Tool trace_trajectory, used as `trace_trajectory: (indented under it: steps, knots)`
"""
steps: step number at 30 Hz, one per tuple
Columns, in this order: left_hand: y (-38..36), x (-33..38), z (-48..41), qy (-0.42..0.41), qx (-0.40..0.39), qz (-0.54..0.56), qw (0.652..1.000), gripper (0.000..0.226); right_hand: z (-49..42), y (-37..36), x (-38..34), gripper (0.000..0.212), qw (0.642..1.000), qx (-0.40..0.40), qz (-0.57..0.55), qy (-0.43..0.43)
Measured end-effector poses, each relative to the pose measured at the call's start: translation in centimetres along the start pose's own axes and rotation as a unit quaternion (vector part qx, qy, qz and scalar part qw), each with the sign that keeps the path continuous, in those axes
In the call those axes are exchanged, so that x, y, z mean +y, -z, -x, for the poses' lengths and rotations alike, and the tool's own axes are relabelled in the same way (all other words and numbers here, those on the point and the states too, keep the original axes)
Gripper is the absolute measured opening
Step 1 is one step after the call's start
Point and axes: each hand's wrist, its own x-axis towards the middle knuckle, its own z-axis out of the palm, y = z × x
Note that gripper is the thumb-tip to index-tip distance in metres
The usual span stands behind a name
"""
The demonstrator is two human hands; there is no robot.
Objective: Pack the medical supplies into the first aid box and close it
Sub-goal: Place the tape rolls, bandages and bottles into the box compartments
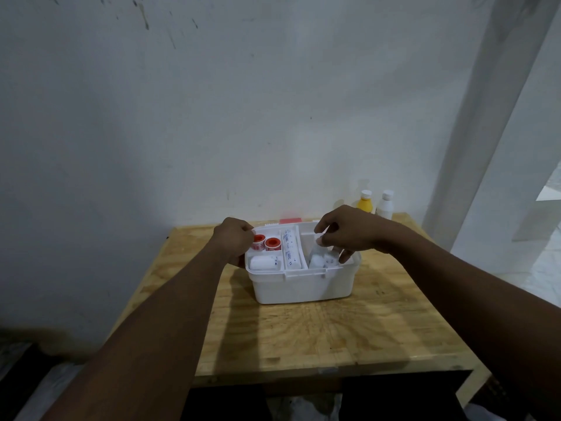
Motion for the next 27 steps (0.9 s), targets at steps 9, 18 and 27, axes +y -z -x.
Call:
trace_trajectory:
  steps: [9, 18, 27]
  knots:
    - [-0.1, 0.0, -0.3, 0.001, 0.000, -0.014, 1.000, 0.016, 1.0, 0.3, 0.1, 0.059, 0.997, -0.038, -0.068, 0.000]
    - [-0.1, -0.1, -0.1, -0.001, 0.002, -0.007, 1.000, 0.015, 0.6, -0.6, -1.4, 0.067, 0.998, 0.026, 0.057, 0.010]
    - [0.0, 0.0, 0.1, 0.001, 0.000, -0.012, 1.000, 0.021, 0.3, -0.7, -0.8, 0.058, 0.998, 0.011, 0.060, -0.007]
